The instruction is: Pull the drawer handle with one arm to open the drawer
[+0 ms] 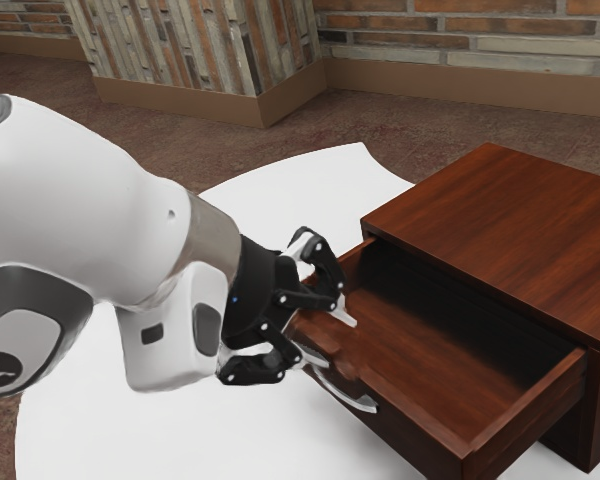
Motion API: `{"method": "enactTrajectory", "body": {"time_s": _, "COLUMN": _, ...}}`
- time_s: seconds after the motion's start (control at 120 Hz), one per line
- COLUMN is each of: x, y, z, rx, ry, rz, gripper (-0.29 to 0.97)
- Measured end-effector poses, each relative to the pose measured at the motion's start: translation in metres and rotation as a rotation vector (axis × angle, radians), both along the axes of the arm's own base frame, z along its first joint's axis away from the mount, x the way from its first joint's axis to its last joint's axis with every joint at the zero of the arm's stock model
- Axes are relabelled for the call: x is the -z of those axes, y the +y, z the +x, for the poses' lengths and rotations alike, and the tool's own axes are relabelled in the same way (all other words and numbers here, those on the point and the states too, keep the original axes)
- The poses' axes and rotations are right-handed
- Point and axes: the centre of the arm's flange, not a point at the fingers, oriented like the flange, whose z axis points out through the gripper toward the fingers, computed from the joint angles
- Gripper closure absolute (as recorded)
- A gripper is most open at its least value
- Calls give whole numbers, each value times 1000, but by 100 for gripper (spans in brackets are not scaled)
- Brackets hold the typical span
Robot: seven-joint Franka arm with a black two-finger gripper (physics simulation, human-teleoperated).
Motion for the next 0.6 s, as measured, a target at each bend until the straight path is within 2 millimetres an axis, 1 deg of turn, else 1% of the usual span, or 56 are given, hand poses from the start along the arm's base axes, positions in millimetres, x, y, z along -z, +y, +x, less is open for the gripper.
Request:
{"method": "enactTrajectory", "body": {"time_s": 0.033, "x": -14, "y": 6, "z": 12, "rx": -41, "ry": 31, "rz": 8, "gripper": 45}}
{"method": "enactTrajectory", "body": {"time_s": 0.058, "x": -22, "y": 14, "z": 26, "rx": -82, "ry": 60, "rz": 13, "gripper": 44}}
{"method": "enactTrajectory", "body": {"time_s": 0.125, "x": -33, "y": 37, "z": 66, "rx": -188, "ry": 160, "rz": 23, "gripper": 41}}
{"method": "enactTrajectory", "body": {"time_s": 0.183, "x": -30, "y": 61, "z": 100, "rx": -271, "ry": 261, "rz": 26, "gripper": 38}}
{"method": "enactTrajectory", "body": {"time_s": 0.225, "x": -25, "y": 81, "z": 126, "rx": -333, "ry": 332, "rz": 23, "gripper": 32}}
{"method": "enactTrajectory", "body": {"time_s": 0.267, "x": -16, "y": 100, "z": 142, "rx": -388, "ry": 398, "rz": 28, "gripper": 26}}
{"method": "enactTrajectory", "body": {"time_s": 0.35, "x": -4, "y": 140, "z": 154, "rx": -488, "ry": 497, "rz": 32, "gripper": 18}}
{"method": "enactTrajectory", "body": {"time_s": 0.417, "x": 4, "y": 170, "z": 156, "rx": -564, "ry": 557, "rz": 26, "gripper": 13}}
{"method": "enactTrajectory", "body": {"time_s": 0.467, "x": 7, "y": 188, "z": 155, "rx": -612, "ry": 589, "rz": 20, "gripper": 10}}
{"method": "enactTrajectory", "body": {"time_s": 0.533, "x": 9, "y": 203, "z": 151, "rx": -655, "ry": 621, "rz": 12, "gripper": 8}}
{"method": "enactTrajectory", "body": {"time_s": 0.6, "x": 11, "y": 204, "z": 148, "rx": -673, "ry": 642, "rz": 12, "gripper": 5}}
